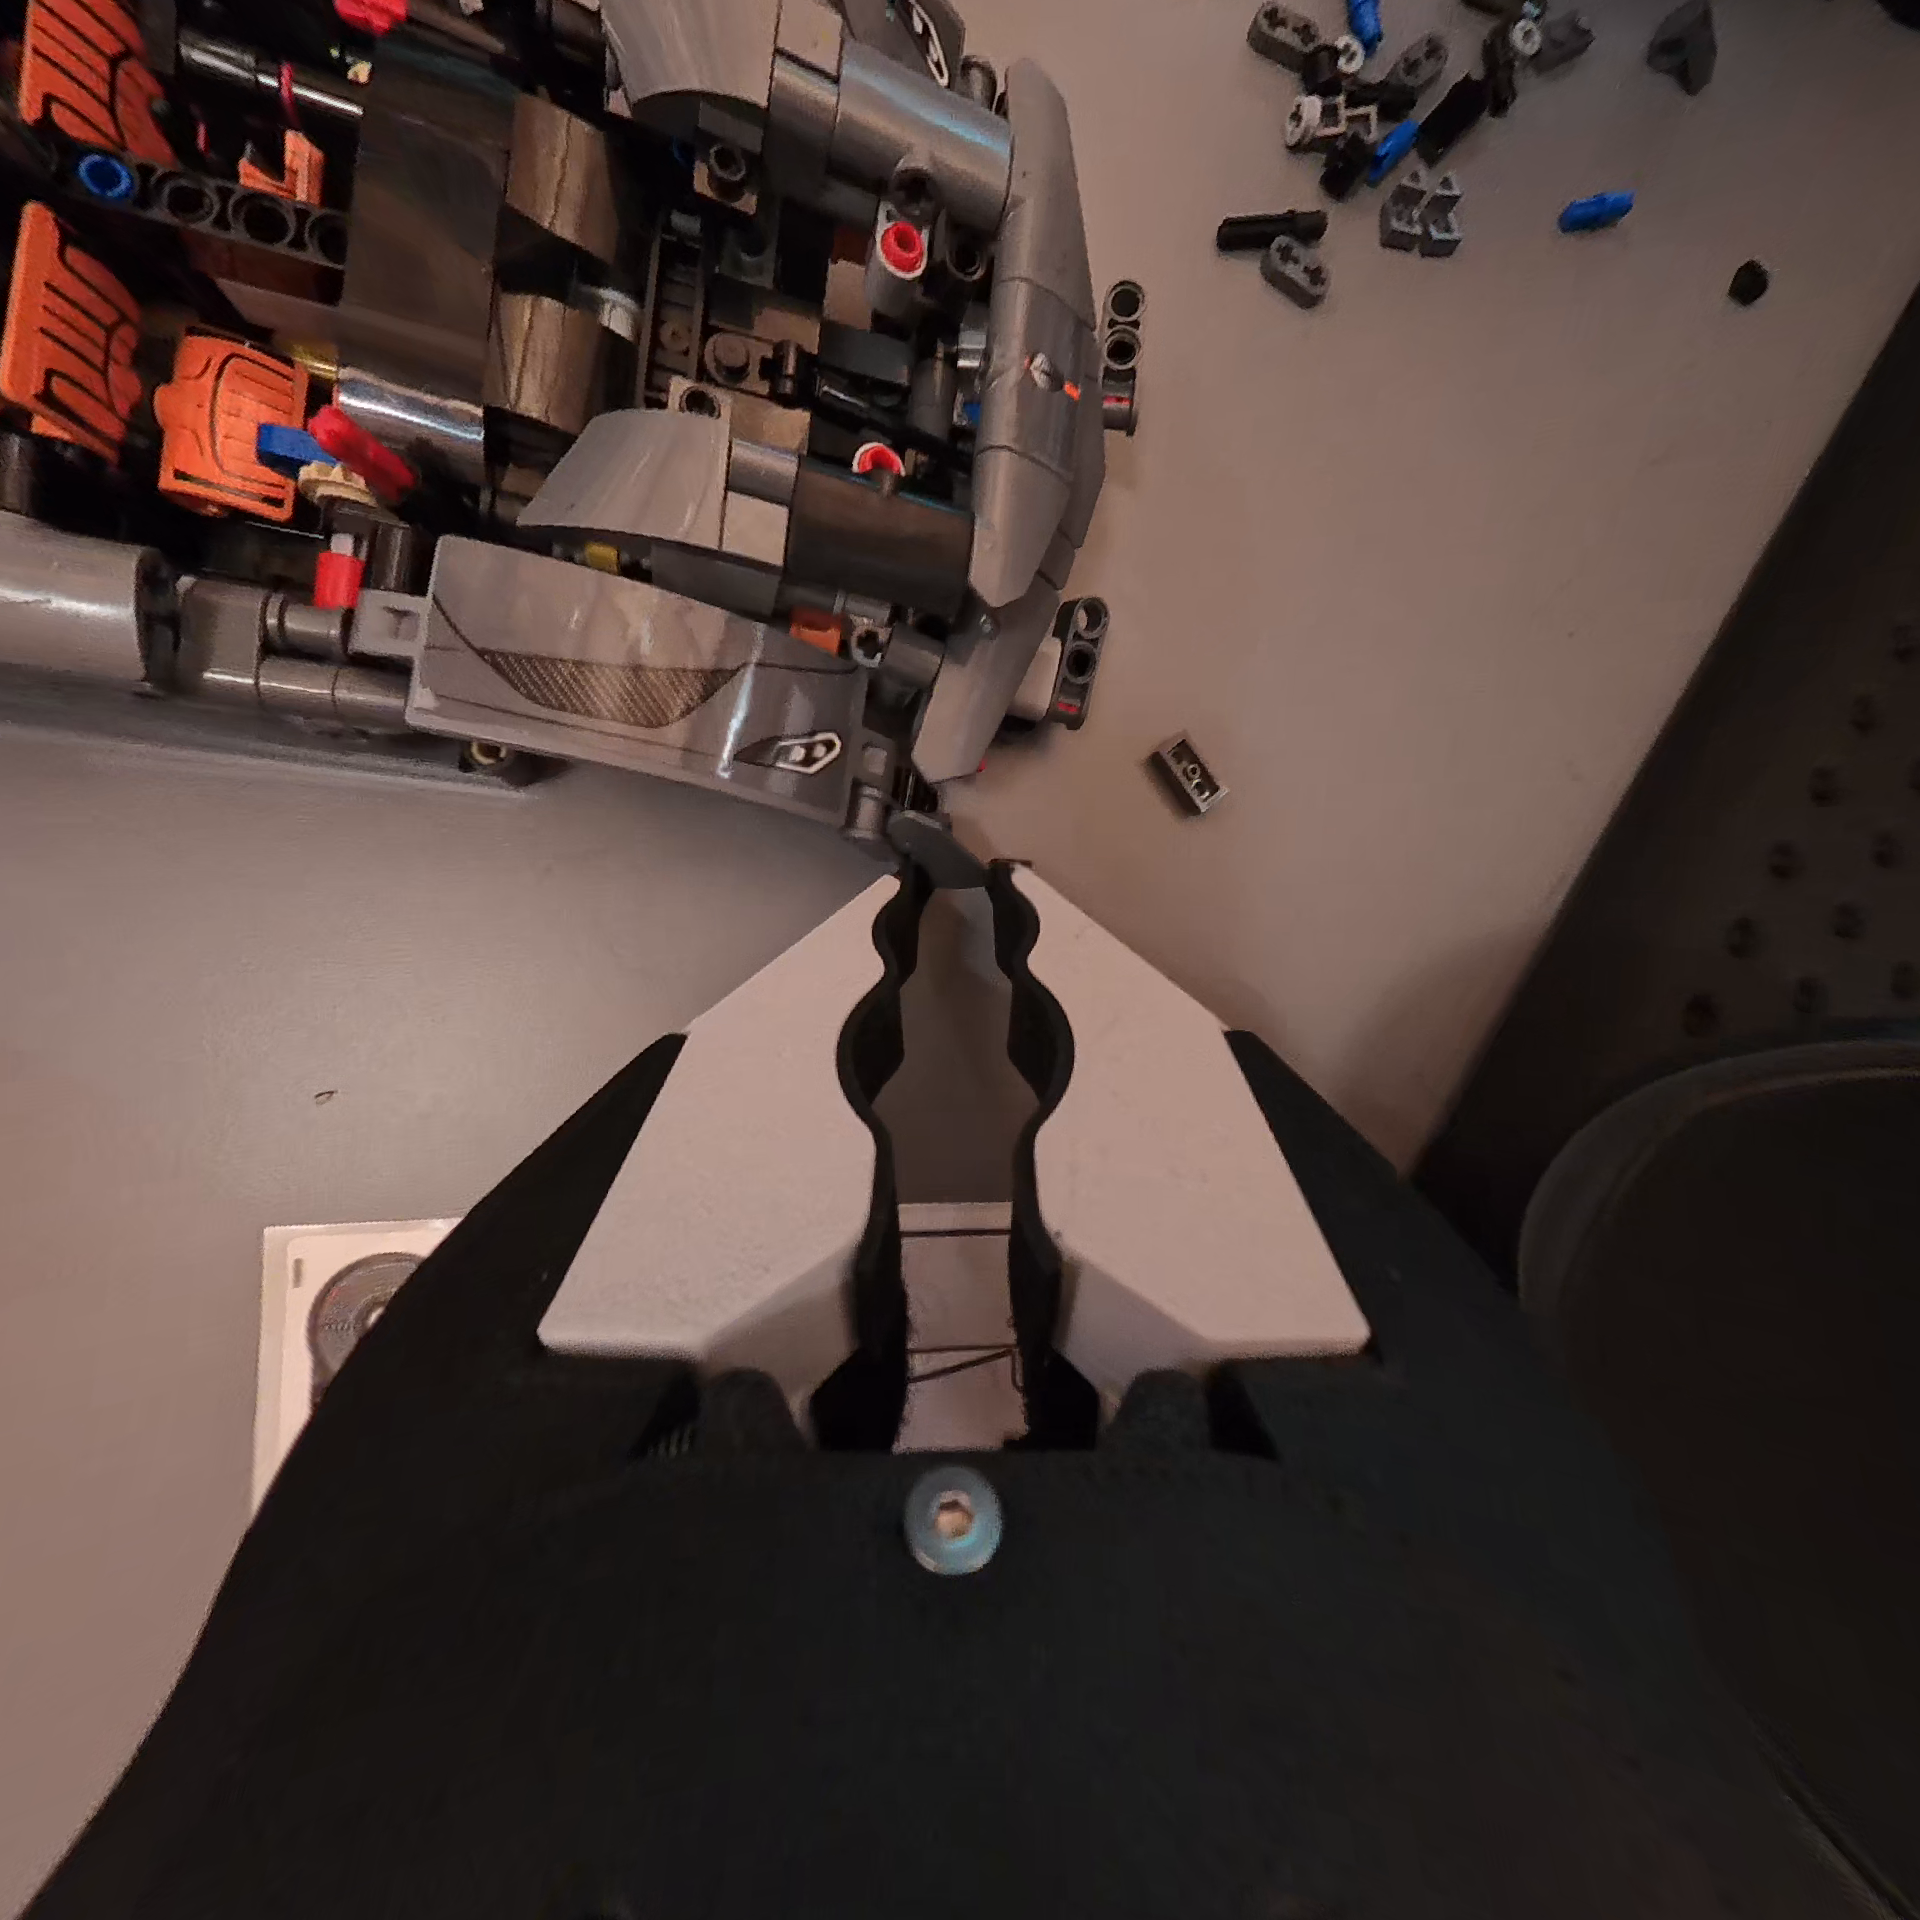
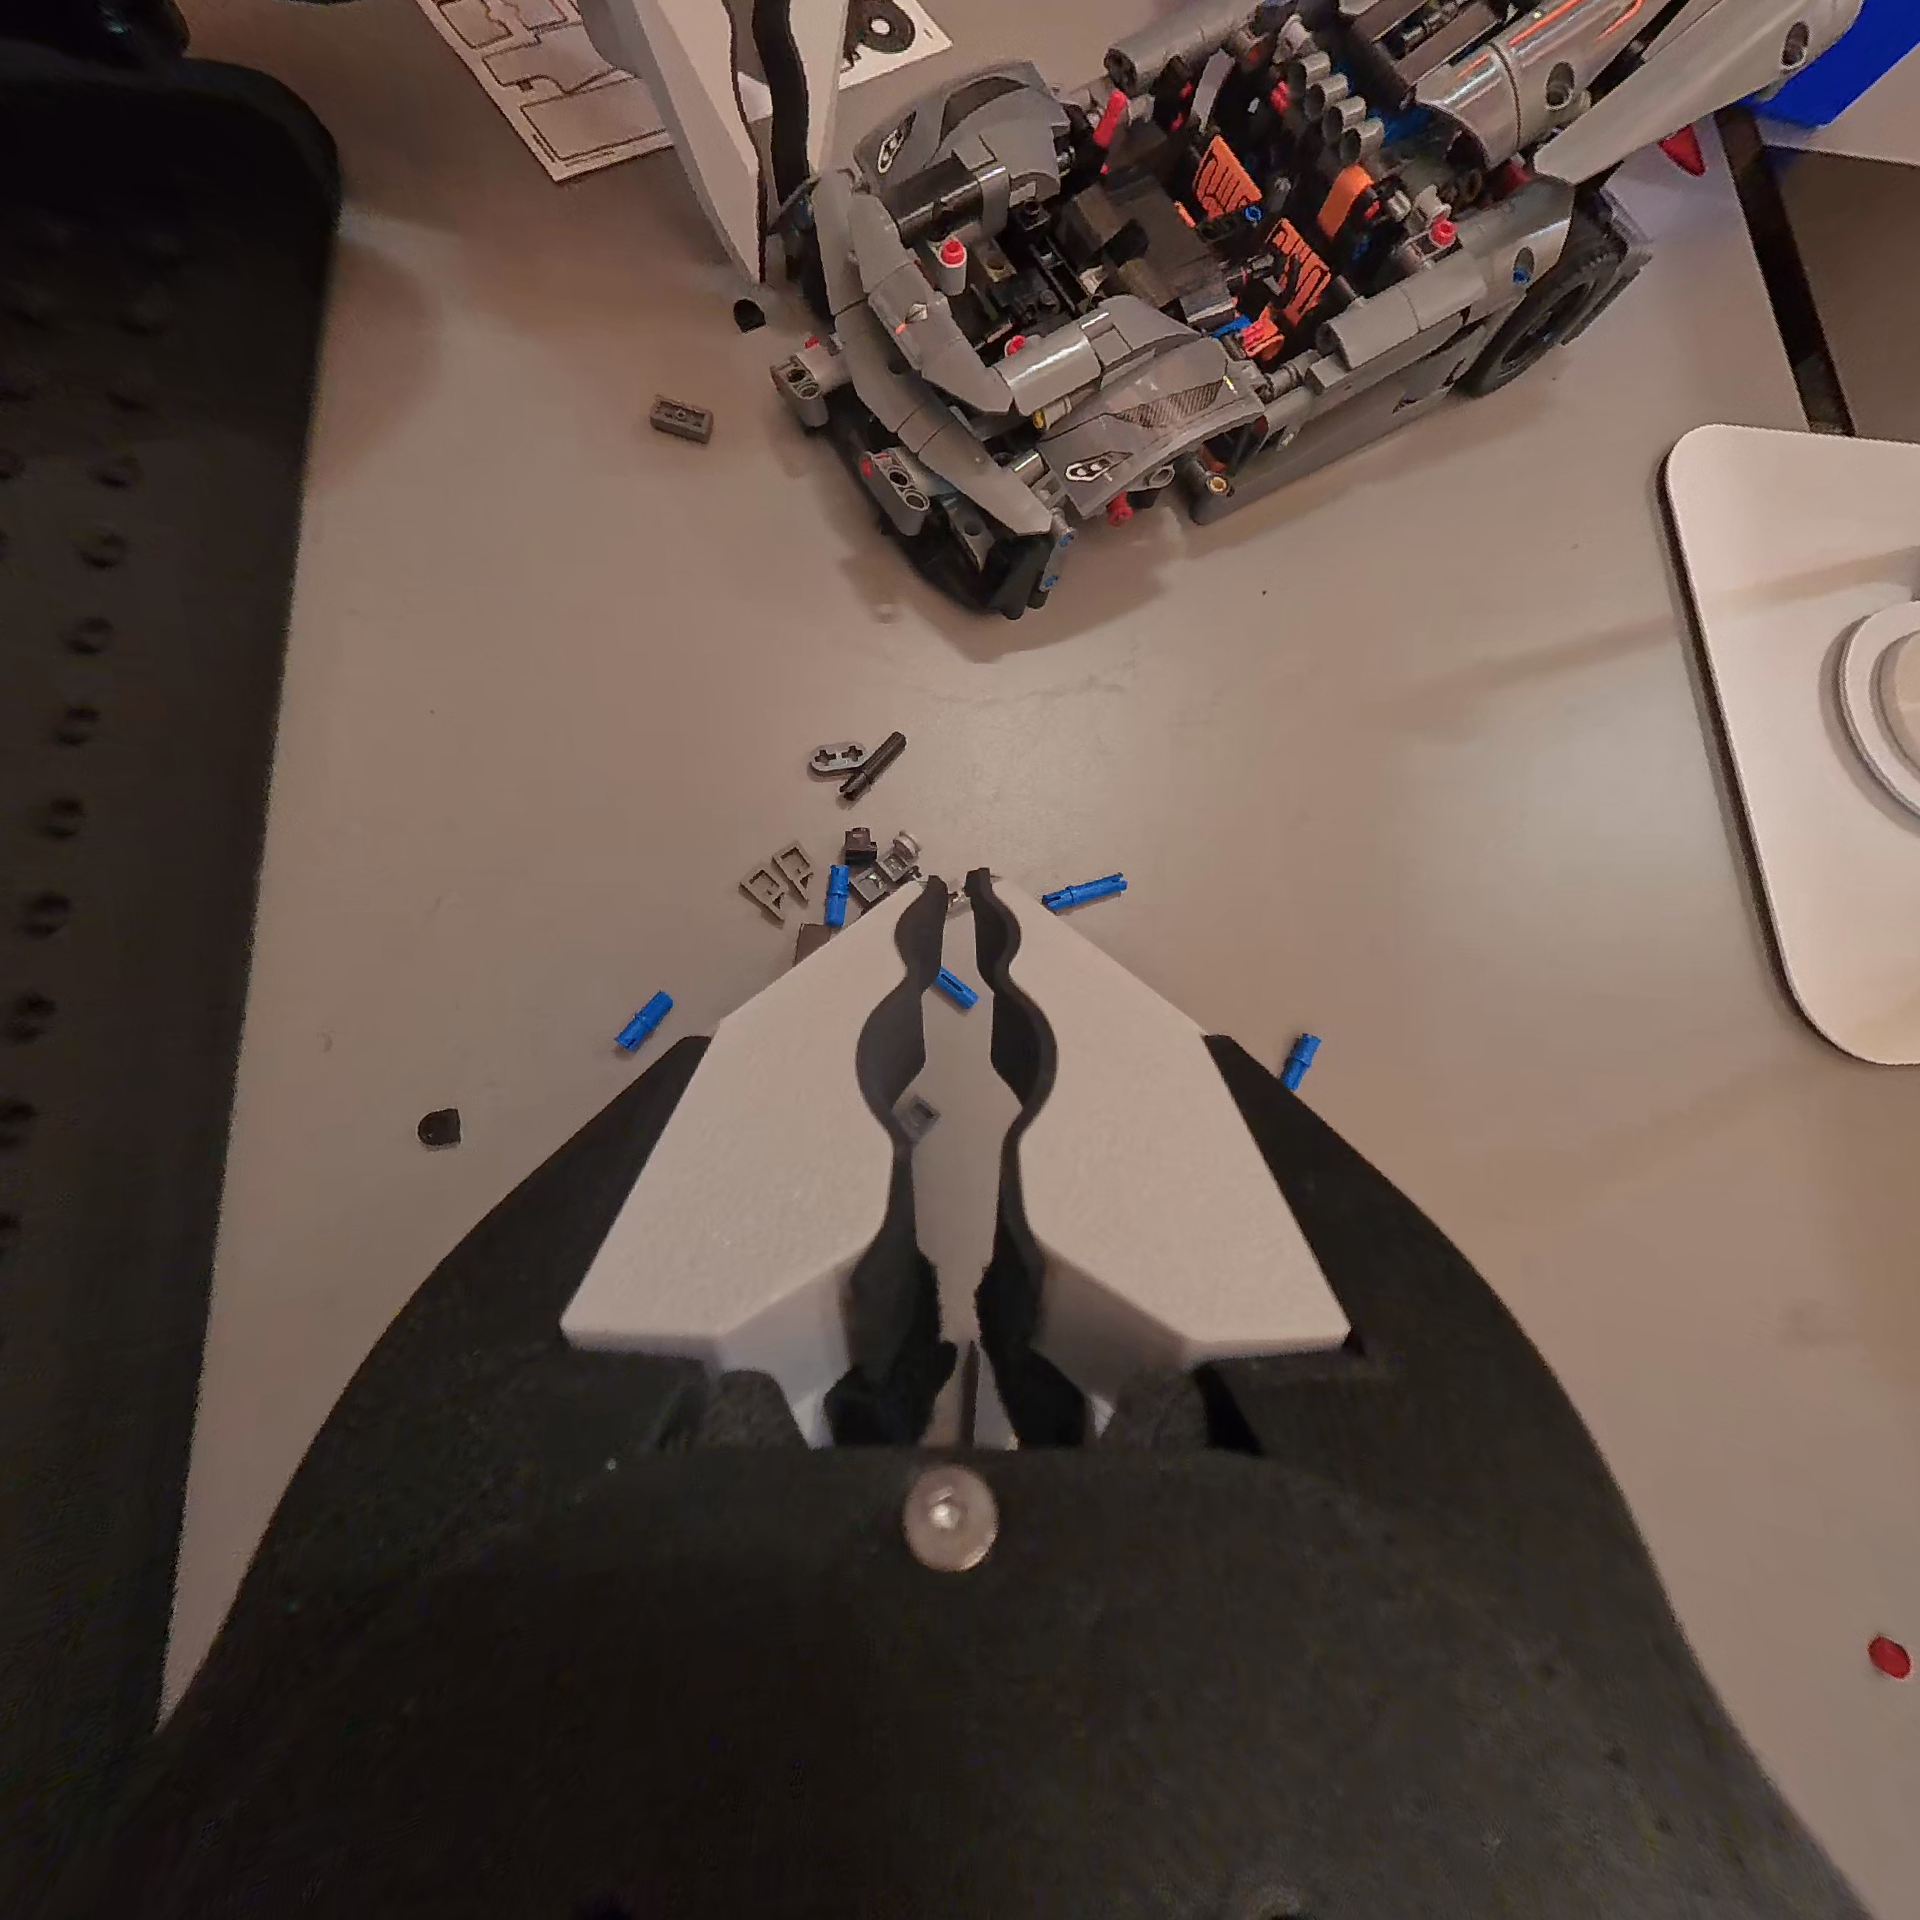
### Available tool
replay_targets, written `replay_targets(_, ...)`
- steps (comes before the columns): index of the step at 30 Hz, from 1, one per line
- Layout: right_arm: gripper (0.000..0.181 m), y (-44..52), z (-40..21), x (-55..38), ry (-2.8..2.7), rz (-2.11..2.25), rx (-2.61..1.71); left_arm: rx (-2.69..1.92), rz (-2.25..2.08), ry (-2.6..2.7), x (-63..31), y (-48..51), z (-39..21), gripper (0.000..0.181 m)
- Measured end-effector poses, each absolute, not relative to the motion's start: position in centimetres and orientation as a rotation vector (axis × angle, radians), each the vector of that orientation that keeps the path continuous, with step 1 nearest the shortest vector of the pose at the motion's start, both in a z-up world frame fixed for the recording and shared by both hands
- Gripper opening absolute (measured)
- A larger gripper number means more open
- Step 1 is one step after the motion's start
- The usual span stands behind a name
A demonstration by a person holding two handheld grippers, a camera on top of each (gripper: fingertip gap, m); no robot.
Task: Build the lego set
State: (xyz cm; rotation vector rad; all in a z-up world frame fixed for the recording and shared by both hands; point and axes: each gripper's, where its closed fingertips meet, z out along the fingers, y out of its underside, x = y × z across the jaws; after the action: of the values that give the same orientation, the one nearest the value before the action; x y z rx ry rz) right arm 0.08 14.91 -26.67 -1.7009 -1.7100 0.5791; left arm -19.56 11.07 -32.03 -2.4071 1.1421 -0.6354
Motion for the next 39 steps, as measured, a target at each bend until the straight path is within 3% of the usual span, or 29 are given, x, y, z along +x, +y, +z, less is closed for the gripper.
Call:
replay_targets(8,0.003,14.8,-26.7,0.0,-1.714,0.58,-1.698,-2.411,-0.651,1.146,-19.3,11.1,-31.9,0.02)
replay_targets(14,0.003,14.8,-26.6,0.0,-1.713,0.582,-1.698,-2.357,-0.542,1.044,-20.6,12.2,-29.8,0.051)
replay_targets(19,0.003,14.8,-26.6,0.1,-1.713,0.581,-1.697,-2.204,-0.109,1.251,-19.9,13.5,-27.6,0.072)
replay_targets(23,0.003,14.9,-26.9,0.2,-1.712,0.576,-1.706,-2.064,0.26,1.56,-17.9,14.3,-27.3,0.066)
replay_targets(31,0.003,14.7,-26.9,0.2,-1.718,0.572,-1.702,-2.043,0.344,1.778,-15.2,14.6,-30.2,0.057)
replay_targets(34,0.003,14.7,-26.8,0.2,-1.715,0.576,-1.699,-1.996,0.426,1.792,-14.8,15.2,-30.3,0.032)
replay_targets(39,0.003,14.5,-26.9,0.2,-1.725,0.576,-1.697,-2.003,0.447,1.781,-14.7,15.4,-30.3,0.029)
